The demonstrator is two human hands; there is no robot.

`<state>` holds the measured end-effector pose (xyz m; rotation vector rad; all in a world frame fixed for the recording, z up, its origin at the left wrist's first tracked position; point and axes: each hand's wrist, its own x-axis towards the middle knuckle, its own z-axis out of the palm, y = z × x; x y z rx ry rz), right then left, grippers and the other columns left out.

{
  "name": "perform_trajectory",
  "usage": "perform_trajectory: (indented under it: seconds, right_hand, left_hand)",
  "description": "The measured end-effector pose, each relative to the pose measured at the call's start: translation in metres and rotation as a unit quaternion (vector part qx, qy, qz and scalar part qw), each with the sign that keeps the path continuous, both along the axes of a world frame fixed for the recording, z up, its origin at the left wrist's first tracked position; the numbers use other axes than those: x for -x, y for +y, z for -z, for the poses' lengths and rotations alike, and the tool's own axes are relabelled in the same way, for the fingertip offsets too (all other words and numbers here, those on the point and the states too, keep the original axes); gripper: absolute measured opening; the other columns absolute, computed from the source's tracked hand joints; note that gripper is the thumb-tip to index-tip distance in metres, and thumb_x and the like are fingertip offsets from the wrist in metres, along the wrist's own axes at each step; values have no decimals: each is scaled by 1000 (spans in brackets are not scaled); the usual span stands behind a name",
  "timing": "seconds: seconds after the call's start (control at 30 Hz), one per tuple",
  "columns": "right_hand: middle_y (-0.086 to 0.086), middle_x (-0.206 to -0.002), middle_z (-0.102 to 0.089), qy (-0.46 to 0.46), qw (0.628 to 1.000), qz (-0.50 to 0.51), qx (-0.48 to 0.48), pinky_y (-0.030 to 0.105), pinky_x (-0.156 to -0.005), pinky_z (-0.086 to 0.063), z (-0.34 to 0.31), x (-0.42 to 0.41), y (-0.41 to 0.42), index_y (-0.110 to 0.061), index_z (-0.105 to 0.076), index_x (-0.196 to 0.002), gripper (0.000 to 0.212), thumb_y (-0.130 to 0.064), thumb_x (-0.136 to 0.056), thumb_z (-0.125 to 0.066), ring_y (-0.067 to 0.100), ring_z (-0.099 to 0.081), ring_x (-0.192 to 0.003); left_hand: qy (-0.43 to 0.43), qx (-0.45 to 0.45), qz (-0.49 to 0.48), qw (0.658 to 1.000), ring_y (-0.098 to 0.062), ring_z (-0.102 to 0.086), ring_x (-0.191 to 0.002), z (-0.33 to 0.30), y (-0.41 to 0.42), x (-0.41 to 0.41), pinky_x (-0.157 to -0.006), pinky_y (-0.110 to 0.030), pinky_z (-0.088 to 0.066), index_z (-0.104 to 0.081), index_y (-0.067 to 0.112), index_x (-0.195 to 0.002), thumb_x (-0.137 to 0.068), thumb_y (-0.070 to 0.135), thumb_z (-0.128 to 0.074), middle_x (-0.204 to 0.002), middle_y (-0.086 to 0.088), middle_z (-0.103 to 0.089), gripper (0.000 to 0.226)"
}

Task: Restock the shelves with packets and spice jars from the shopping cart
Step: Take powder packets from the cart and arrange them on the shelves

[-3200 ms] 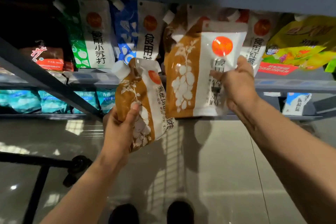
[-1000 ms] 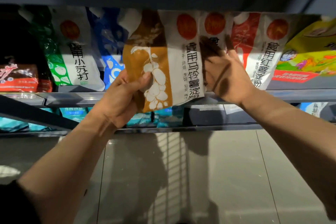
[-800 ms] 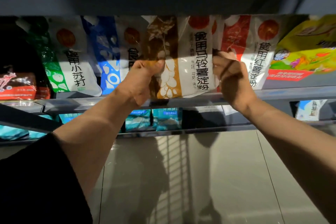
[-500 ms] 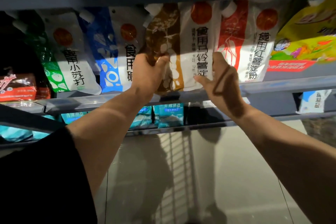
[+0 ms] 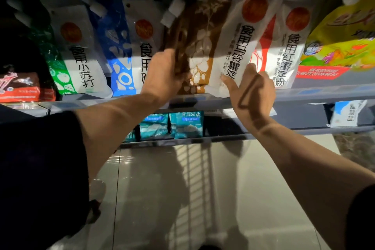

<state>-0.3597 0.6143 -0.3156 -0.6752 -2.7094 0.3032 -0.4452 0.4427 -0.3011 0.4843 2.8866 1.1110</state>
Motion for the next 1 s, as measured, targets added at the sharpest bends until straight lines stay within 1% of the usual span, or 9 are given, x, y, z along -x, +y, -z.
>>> perform_trajectory:
  seconds: [0.13, 0.2, 0.27, 0.4, 0.5, 0.6, 0.73, 0.87, 1.0]
  right_hand:
    - [-5, -94, -50, 102, 989, -4, 105, 15, -60, -31, 1, -1, -7, -8, -47, -108, 45, -37, -83, -70, 17, -45, -79]
    - [12, -107, -50, 79, 991, -70, 83, 26, -65, -39, 4, -5, -11, -1, -49, -109, 40, -26, -85, -68, 28, -53, -88]
    - [20, -115, -45, 36, 990, -106, 83, 31, -74, -42, 7, -9, -7, 0, -50, -113, 46, -31, -84, -68, 31, -51, -97]
    - [14, -108, -48, -7, 987, -158, 29, 34, -75, -47, 12, -7, 4, -4, -49, -107, 59, -48, -74, -71, 27, -50, -94]
    - [13, -102, -52, -29, 985, -162, -46, 41, -79, -50, 6, 8, 9, -4, -50, -104, 65, -58, -72, -67, 28, -52, -91]
    - [10, -105, -54, -56, 986, -144, -57, 43, -82, -46, -3, 23, 17, -10, -50, -104, 66, -64, -70, -66, 29, -51, -98]
    - [8, -102, -52, -94, 969, -157, -169, 38, -74, -40, 0, 19, 17, -12, -47, -105, 64, -67, -73, -60, 26, -49, -91]
    - [3, -97, -52, -121, 965, -232, -7, 29, -62, -33, 0, 13, 34, -17, -48, -103, 37, -46, -86, -61, 22, -46, -75]
    - [-4, -74, -47, -130, 953, -272, 11, 31, -63, -36, 6, 9, 41, -21, -42, -80, 23, -38, -92, -52, 24, -49, -76]
  left_hand:
    - [41, 4, -7, 999, -11, -36, -95, 6, 1, -21, -81, -14, -36, -47, 12, -128, -86, 13, -72, -117, -9, -40, 49]
    - [81, -7, 10, 997, -10, -39, -97, 14, -1, -30, -87, -12, -45, -54, 16, -121, -86, 4, -69, -125, -12, -38, 41]
    - [83, -33, 8, 996, -8, -44, -96, 23, -6, -33, -83, -8, -48, -59, 17, -109, -83, -1, -69, -127, -9, -39, 33]
    - [37, -55, -6, 998, -18, -49, -108, 31, -12, -34, -92, -30, -54, -56, 17, -112, -81, 14, -76, -128, -11, -39, 37]
    - [-9, -48, -5, 999, -13, -44, -103, 24, -10, -25, -95, -22, -46, -52, 16, -119, -76, 24, -81, -123, -7, -40, 52]
    - [-28, 9, -6, 1000, -8, -36, -99, 19, -4, -14, -90, -14, -33, -49, 15, -129, -76, 26, -81, -111, 2, -36, 62]
    - [-27, 10, 23, 999, -10, -39, -97, 23, -6, -12, -85, -18, -34, -50, 14, -121, -73, 24, -82, -107, 5, -40, 59]
    - [-61, -4, 91, 994, -20, -57, -85, 25, -22, -2, -75, -28, -50, -51, 12, -107, -74, 15, -82, -93, 0, -60, 45]
    - [-60, 3, 116, 991, -17, -64, -78, 29, -31, 6, -74, -28, -52, -54, 15, -100, -74, 4, -79, -82, 3, -66, 38]
